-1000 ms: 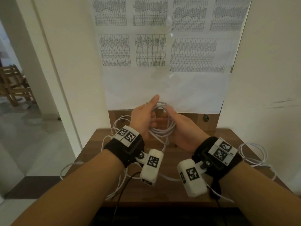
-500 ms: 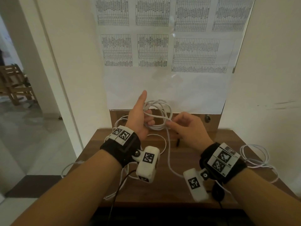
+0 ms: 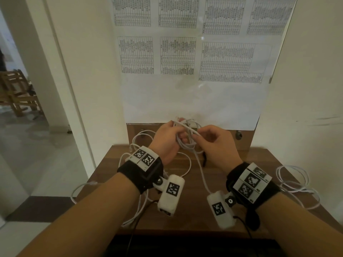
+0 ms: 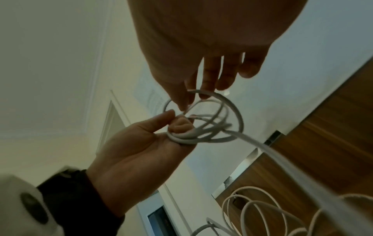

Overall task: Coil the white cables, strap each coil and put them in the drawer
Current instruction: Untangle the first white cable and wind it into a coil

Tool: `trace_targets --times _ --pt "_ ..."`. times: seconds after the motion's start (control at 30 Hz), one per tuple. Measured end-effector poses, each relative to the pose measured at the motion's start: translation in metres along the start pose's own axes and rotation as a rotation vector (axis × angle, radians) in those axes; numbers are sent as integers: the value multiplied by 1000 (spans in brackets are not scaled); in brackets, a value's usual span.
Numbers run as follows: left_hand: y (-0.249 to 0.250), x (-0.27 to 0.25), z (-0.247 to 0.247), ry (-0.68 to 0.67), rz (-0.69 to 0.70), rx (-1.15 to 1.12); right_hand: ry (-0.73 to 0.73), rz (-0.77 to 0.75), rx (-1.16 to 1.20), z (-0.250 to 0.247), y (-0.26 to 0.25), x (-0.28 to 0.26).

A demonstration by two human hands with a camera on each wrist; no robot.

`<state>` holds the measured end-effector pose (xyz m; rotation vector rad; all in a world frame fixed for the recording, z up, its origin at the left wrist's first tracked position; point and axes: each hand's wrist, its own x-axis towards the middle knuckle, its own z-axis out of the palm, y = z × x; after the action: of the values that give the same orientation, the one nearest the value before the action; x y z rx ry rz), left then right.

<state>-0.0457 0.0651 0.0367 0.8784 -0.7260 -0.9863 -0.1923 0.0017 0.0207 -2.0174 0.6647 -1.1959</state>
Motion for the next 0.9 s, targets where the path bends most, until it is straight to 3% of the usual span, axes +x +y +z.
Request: trace_targets --times 0.13,0.27,0.4,0.57,0.73,0.8,0.9 --pt "-7 -1 -2 -3 9 169 -50 -43 51 2 -12 1" --pt "-6 -1 -6 -58 24 252 92 150 193 -1 -7 4" --pt "-1 -2 -11 -21 -12 147 132 311 356 -7 -4 3" --pt "0 -1 -16 72 50 92 44 231 343 -7 -8 0" --pt "4 -2 -22 103 71 139 125 137 145 -8 -2 3" --pt "6 -4 -22 66 62 146 89 136 133 -8 0 3" --pt "7 -9 -11 -49 54 156 -42 208 300 -4 -3 3"
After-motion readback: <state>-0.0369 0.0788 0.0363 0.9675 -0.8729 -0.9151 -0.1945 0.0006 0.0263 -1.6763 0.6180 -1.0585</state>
